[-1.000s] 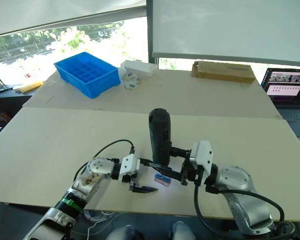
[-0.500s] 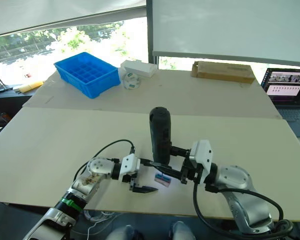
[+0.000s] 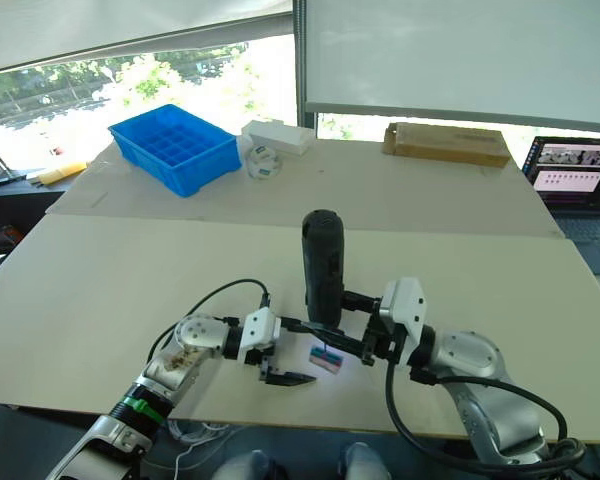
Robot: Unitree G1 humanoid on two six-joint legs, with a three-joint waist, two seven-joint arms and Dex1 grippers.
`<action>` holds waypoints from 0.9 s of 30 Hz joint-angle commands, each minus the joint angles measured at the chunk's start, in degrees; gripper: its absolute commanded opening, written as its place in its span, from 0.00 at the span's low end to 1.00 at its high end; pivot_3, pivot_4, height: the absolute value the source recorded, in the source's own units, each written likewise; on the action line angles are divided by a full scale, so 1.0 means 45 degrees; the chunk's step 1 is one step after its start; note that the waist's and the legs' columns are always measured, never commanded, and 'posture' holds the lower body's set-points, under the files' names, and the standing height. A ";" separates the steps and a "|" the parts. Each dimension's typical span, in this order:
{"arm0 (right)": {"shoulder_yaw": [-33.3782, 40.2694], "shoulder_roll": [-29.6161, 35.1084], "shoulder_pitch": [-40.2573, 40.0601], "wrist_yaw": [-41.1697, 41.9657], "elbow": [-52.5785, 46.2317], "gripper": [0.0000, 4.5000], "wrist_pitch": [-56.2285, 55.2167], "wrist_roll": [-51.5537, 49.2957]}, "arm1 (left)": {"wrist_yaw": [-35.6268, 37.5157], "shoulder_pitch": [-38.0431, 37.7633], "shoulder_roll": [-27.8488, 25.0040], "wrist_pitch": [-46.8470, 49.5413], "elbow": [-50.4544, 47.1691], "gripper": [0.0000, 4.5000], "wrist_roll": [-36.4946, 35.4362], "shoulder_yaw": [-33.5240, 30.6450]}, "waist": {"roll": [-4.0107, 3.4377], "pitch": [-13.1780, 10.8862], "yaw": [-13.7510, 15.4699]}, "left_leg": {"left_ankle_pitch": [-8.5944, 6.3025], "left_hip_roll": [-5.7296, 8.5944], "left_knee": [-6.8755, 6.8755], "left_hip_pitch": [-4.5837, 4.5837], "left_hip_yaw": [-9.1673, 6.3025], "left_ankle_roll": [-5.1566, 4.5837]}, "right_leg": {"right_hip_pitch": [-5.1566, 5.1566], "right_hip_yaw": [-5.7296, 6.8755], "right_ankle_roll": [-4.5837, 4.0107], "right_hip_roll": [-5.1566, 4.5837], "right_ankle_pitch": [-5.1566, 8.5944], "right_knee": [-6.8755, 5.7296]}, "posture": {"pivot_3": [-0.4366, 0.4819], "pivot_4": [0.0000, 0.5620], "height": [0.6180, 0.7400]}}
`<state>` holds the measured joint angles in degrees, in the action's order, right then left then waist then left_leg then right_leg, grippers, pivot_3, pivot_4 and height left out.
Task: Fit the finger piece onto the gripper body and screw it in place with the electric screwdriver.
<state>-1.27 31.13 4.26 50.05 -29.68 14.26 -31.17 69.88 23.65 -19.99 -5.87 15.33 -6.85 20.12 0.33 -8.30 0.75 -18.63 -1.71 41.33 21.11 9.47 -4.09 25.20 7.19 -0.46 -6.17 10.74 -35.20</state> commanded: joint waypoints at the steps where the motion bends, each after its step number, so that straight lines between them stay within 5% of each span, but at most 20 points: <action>1: 0.0758 0.0116 0.0275 0.0009 -0.0696 0.43 -0.0090 -0.0786 | 0.0297 -0.0119 -0.0109 -0.0023 0.0043 1.00 -0.0178 0.0040 | 0.0000 0.0000 -0.0012 | 0.0000 -0.0001 0.0000 0.0000 0.0000 0.0000 | 0.0001 0.0000 0.0000 0.0000 0.0000 0.0000 | 0.48 0.27 1.00; 11: 0.1837 0.0783 0.0530 -0.0593 -0.1967 0.43 0.1347 -0.2918 | 0.0871 -0.0322 -0.0689 0.0038 -0.0717 1.00 -0.1363 -0.0792 | 0.0000 -0.0001 -0.0048 | 0.0000 -0.0012 -0.0005 0.0005 0.0001 0.0002 | 0.0016 -0.0001 -0.0006 0.0002 0.0000 -0.0002 | 0.48 0.27 1.00; 20: 0.4087 0.2029 0.0849 -0.1915 -0.2854 0.43 0.2426 -0.5183 | 0.1779 -0.1180 -0.2035 0.1559 -0.3417 1.00 -0.4811 -0.3168 | 0.0000 -0.0002 -0.0018 | 0.0000 -0.0013 -0.0004 0.0018 -0.0011 0.0002 | 0.0019 -0.0013 -0.0006 -0.0032 -0.0001 0.0004 | 0.48 0.27 1.00; 27: 0.5795 0.3378 0.1311 -0.2809 -0.2870 0.43 0.3105 -0.6807 | 0.1030 -0.0658 -0.2653 0.3287 -0.4839 1.00 -0.6170 -0.4389 | -0.0001 -0.0004 0.0001 | 0.0000 -0.0011 -0.0004 0.0015 -0.0006 0.0003 | 0.0012 -0.0013 -0.0002 -0.0003 0.0001 0.0005 | 0.48 0.27 1.00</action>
<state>21.38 45.39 8.68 38.20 -40.63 28.42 -58.91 75.50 19.28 -31.59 7.96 -3.96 -32.65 1.94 0.33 -8.31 0.75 -18.63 -1.75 41.32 21.19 9.44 -4.08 25.24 7.14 -0.47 -6.17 10.74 -35.18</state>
